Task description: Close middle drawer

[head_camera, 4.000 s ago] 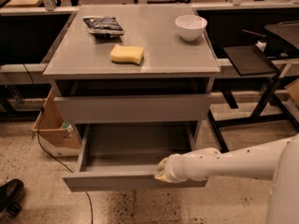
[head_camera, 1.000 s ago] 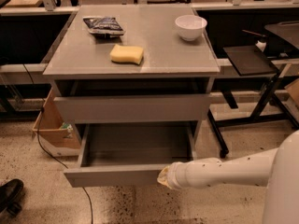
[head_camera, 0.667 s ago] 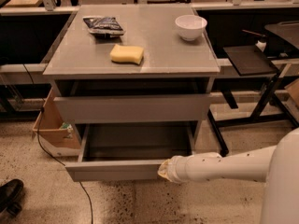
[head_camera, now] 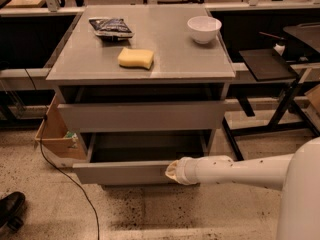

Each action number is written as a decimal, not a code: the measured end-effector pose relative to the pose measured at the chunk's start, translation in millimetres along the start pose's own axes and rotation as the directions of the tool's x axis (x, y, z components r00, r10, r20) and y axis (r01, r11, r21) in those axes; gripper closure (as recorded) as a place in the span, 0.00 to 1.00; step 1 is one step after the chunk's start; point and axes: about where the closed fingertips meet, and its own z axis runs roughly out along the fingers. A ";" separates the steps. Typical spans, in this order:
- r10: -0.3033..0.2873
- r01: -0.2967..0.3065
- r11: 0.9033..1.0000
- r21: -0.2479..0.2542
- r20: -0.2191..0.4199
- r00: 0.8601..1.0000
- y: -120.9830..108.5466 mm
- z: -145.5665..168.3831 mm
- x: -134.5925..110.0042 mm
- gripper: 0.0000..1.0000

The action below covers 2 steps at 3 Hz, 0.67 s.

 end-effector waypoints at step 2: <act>-0.011 0.012 0.998 0.059 -0.022 1.000 -36.5 23.8 24.4 1.00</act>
Offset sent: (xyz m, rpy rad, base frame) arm 0.0680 -0.0302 -0.0269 -0.0429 -0.0833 -0.0511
